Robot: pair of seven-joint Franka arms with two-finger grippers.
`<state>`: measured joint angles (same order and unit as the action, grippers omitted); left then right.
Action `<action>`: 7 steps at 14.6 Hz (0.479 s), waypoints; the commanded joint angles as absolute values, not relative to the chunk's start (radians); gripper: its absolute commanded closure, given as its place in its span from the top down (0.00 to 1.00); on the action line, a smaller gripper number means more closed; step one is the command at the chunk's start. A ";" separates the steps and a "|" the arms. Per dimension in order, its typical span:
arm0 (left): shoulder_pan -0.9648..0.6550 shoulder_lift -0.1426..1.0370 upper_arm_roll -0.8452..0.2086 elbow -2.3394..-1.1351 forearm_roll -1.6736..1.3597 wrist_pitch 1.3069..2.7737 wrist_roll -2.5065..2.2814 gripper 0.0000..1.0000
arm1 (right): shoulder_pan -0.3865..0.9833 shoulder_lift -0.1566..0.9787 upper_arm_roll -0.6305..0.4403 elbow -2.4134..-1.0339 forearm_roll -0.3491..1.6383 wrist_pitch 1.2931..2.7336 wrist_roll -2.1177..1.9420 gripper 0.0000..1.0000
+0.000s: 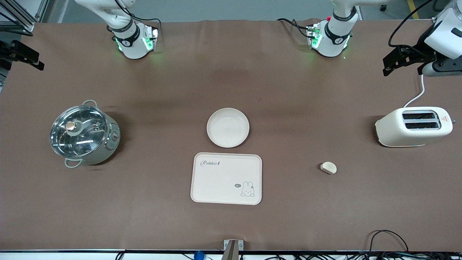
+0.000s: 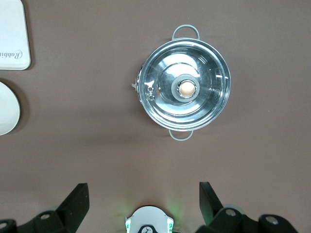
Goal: Place bun in plate and plate on tray
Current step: 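Reach the right gripper to the plate rim while the left gripper reaches the bun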
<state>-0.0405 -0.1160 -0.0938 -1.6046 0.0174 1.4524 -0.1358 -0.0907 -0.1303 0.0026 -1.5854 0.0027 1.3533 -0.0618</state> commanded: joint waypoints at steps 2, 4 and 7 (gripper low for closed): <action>-0.040 -0.114 -0.087 -1.589 0.015 1.434 -0.113 1.00 | -0.133 -0.149 0.011 -1.635 0.011 1.374 -0.017 1.00; -0.040 -0.074 -0.086 -1.541 0.025 1.434 -0.118 1.00 | -0.133 -0.147 0.011 -1.635 0.012 1.394 -0.018 1.00; -0.040 0.023 -0.086 -1.497 0.041 1.442 -0.117 1.00 | -0.118 -0.144 0.017 -1.637 0.024 1.404 -0.020 1.00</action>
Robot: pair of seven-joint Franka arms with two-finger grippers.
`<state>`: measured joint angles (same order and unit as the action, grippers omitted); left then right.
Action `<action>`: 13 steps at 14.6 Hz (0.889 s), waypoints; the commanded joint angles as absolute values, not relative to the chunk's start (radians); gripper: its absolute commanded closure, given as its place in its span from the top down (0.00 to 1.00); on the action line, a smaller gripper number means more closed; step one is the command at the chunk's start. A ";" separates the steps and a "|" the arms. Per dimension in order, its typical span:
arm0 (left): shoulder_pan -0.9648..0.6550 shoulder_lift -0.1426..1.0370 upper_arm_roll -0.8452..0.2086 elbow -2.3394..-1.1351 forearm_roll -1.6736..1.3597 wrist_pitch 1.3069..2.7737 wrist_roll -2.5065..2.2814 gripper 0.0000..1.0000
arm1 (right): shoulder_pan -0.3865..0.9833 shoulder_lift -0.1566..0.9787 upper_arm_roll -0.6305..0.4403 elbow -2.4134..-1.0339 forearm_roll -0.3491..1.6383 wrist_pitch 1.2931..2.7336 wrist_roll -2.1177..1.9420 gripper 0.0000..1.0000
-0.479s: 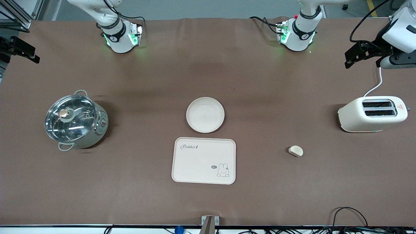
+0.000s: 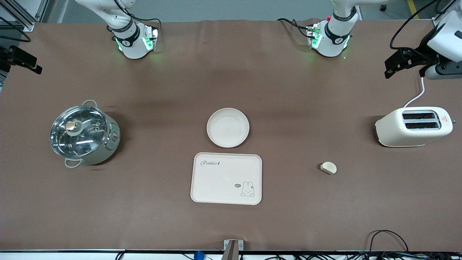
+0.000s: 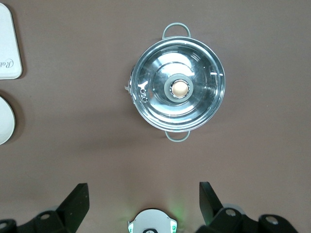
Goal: Place bun in plate and plate on tray
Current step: 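Reach the right gripper to the plate rim while the left gripper reaches the bun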
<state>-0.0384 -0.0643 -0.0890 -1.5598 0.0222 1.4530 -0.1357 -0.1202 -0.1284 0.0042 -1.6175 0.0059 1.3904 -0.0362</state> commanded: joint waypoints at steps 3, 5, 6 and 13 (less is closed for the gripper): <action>-0.054 0.128 -0.087 -1.497 0.049 1.515 -0.141 1.00 | -0.023 -0.121 0.018 -1.654 0.034 1.425 0.000 1.00; -0.055 0.199 -0.089 -1.509 0.051 1.595 -0.217 1.00 | 0.033 -0.057 0.018 -1.713 0.054 1.504 0.029 1.00; -0.058 0.237 -0.094 -1.511 0.051 1.620 -0.288 1.00 | 0.053 -0.022 0.018 -1.747 0.064 1.553 0.063 1.00; -0.083 0.389 -0.110 -1.758 0.046 2.102 -0.732 1.00 | 0.163 0.233 0.018 -1.891 0.315 1.822 0.121 1.00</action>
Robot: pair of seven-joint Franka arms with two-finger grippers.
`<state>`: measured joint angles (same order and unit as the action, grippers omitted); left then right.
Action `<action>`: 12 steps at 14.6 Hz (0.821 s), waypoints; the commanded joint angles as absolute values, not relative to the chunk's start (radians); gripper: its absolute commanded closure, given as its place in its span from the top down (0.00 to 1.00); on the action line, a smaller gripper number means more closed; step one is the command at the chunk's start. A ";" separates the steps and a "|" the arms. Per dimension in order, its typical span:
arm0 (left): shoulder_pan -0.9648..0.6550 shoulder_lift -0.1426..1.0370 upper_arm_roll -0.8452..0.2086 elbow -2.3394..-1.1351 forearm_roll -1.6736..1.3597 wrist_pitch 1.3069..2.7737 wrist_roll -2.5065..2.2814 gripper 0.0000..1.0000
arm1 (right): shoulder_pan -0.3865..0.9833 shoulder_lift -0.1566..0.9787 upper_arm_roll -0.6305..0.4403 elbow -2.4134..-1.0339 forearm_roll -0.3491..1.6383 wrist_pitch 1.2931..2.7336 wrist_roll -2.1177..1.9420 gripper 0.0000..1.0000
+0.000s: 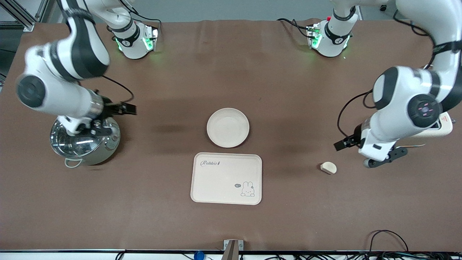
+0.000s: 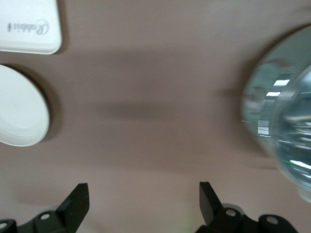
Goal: Place bun in plate and plate on tray
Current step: 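Reach the right gripper to the plate rim while the left gripper reaches the bun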
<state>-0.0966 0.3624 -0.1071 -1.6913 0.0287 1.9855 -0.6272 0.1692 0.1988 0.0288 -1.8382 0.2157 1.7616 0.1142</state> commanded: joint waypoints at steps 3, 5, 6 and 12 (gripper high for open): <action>-0.074 0.526 -0.109 -1.760 0.048 2.288 -0.871 1.00 | 0.253 0.279 0.018 -1.977 0.357 2.007 0.150 1.00; -0.072 0.596 -0.103 -1.752 0.046 2.393 -0.932 1.00 | 0.331 0.296 0.018 -1.991 0.357 2.087 0.253 1.00; -0.074 0.616 -0.104 -1.749 0.045 2.426 -0.972 1.00 | 0.353 0.301 0.018 -1.994 0.357 2.126 0.288 1.00; -0.071 0.701 -0.103 -1.724 0.045 2.487 -1.019 0.73 | 0.501 0.367 0.017 -1.994 0.359 2.258 0.478 1.00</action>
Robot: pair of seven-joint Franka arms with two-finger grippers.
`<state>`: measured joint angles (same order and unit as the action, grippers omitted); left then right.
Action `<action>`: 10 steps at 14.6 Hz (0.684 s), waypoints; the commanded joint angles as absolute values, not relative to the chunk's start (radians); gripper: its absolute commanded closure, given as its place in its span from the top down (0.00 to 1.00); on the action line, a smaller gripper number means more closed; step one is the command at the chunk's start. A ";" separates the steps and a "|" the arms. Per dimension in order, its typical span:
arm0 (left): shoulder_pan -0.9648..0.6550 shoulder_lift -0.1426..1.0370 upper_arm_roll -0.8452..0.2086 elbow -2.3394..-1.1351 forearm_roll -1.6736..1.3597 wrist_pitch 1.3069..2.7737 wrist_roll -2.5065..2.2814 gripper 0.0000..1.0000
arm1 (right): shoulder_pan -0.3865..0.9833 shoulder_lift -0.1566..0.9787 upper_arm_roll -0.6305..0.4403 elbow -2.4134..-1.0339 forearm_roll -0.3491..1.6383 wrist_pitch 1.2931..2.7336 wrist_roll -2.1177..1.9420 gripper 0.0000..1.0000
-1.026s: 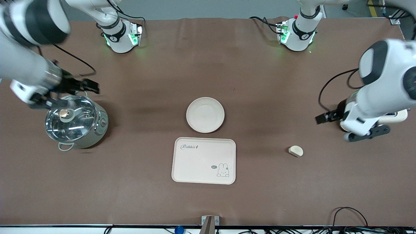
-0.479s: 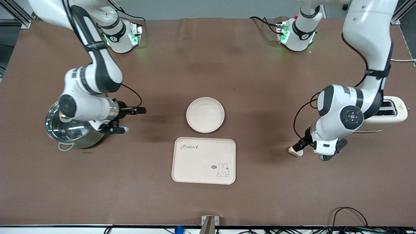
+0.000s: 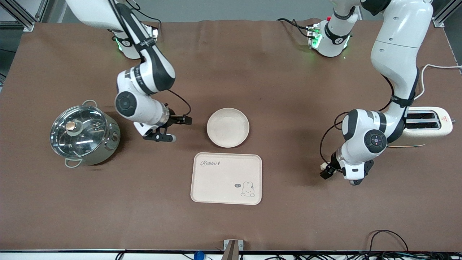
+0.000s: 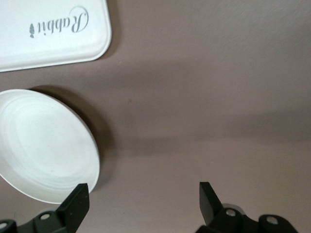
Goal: Place bun in plate and plate on tray
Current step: 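Reach the right gripper to the plate rim while the left gripper reaches the bun, then grasp the cream bun with the left gripper while the right gripper grips the plate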
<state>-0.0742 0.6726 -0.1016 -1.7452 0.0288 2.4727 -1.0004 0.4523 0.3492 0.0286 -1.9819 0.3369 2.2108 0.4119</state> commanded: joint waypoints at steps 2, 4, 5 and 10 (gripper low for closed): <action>-0.072 0.709 -0.103 -1.723 0.046 2.488 -1.017 0.52 | 0.537 0.397 0.018 -1.994 0.359 2.304 0.489 1.00; -0.078 0.706 -0.104 -1.723 0.043 2.487 -1.022 0.30 | 0.558 0.423 0.018 -1.994 0.359 2.338 0.491 1.00; -0.089 0.700 -0.107 -1.724 0.041 2.482 -1.035 0.25 | 0.571 0.428 0.018 -1.993 0.359 2.348 0.515 1.00; -0.233 0.629 -0.192 -1.714 0.040 2.387 -1.257 0.25 | 0.617 0.472 0.017 -1.982 0.357 2.425 0.595 1.00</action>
